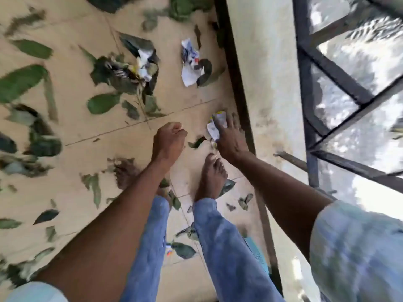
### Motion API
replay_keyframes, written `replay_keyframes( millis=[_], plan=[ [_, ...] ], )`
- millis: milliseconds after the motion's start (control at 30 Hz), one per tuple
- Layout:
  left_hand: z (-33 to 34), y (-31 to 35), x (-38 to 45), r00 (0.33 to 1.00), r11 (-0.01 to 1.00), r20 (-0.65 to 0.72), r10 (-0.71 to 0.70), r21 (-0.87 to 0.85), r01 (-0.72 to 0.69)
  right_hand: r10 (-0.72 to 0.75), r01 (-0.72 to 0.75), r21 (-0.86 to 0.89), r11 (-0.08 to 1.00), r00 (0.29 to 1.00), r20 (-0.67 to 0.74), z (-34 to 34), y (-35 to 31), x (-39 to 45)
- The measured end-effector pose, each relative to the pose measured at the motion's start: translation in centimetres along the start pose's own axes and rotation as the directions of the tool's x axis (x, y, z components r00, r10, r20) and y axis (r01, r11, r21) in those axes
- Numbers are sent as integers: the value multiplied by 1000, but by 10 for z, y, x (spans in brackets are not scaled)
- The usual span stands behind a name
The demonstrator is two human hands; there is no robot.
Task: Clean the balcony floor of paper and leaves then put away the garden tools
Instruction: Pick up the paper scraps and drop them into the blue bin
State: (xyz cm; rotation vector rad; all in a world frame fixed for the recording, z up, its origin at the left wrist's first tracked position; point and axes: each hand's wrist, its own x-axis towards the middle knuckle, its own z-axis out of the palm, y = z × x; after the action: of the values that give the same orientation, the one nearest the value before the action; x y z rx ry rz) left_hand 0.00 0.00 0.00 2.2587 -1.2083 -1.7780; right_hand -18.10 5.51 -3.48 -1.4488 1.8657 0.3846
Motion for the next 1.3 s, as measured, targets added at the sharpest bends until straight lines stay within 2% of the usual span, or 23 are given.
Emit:
replay_keyframes(
  millis=[67, 200, 267, 333, 433, 500, 600, 633, 700, 767, 800, 867, 900, 933, 967, 1000, 1033, 1067, 1100, 1133, 1167, 1233, 1300],
  plan=[
    [8, -6, 16, 999, 996, 9, -44, -76, 45, -12, 12, -52, 999, 1000, -2, 15, 6, 13],
    [13, -14, 23, 994, 989, 72, -84, -120, 93, -52, 47, -77, 996, 997, -61, 30, 13, 17],
    [8, -19, 20, 990, 982, 90, -108, -146, 121, -36, 40, 32, 999, 992, -121, 23, 10, 15],
    [4, -23, 17, 988, 975, 94, -126, -170, 140, 121, -59, 307, 950, 975, -187, 8, -3, 9],
    [-12, -7, 0, 977, 918, 109, -181, -339, 208, 391, -174, 710, 683, 908, -154, -25, -42, 0],
    [-25, 17, -13, 962, 809, 183, -205, -522, 272, 462, -188, 834, 518, 882, -88, -44, -70, -3],
    [-45, 46, -28, 942, 706, 263, -208, -626, 331, 534, -182, 951, 250, 845, 21, -73, -109, -8],
    [-53, 54, -31, 935, 665, 299, -191, -661, 348, 537, -168, 959, 230, 844, 19, -84, -122, -11],
    [-67, 67, -31, 909, 557, 400, -113, -733, 392, 515, -143, 933, 332, 856, -52, -98, -143, -17],
    [-76, 80, -30, 892, 483, 452, -34, -774, 410, 424, -127, 901, 415, 903, -68, -109, -161, -25],
    [-78, 88, -30, 891, 448, 453, -42, -788, 422, 350, -124, 881, 457, 935, -50, -116, -167, -26],
    [-81, 100, -26, 909, 393, 386, -157, -820, 416, 174, -118, 857, 502, 984, 33, -129, -169, -20],
    [-84, 99, -20, 924, 420, 293, -246, -827, 374, 94, -155, 893, 423, 987, 127, -136, -165, -14],
    [-88, 96, -13, 929, 453, 170, -328, -835, 313, 19, -223, 935, 277, 974, 227, -141, -160, -8],
    [-94, 92, -6, 926, 455, 77, -369, -854, 252, -26, -263, 947, 184, 962, 272, -145, -153, 0],
    [-102, 88, 2, 920, 394, 43, -390, -895, 208, -7, -261, 941, 216, 963, 269, -146, -146, 10],
    [-106, 82, 10, 921, 324, 45, -387, -928, 182, 63, -229, 893, 386, 973, 222, -145, -138, 21],
    [-107, 76, 19, 924, 269, 45, -380, -950, 157, 136, -191, 770, 609, 981, 136, -144, -129, 32],
    [-107, 73, 25, 921, 244, 48, -388, -958, 152, 157, -152, 603, 783, 987, 45, -140, -119, 44],
    [-106, 72, 30, 921, 225, 56, -385, -962, 153, 120, -107, 444, 890, 993, -2, -138, -112, 56],
    [-103, 70, 34, 922, 250, 46, -386, -956, 153, 75, -71, 310, 948, 997, 1, -133, -106, 69],
    [-95, 67, 40, 925, 344, 15, -379, -926, 156, 42, -46, 102, 994, 998, 42, -124, -97, 95],
    [-85, 63, 41, 929, 413, -17, -369, -899, 147, 77, -81, 27, 996, 990, 121, -118, -95, 115]
  ],
)
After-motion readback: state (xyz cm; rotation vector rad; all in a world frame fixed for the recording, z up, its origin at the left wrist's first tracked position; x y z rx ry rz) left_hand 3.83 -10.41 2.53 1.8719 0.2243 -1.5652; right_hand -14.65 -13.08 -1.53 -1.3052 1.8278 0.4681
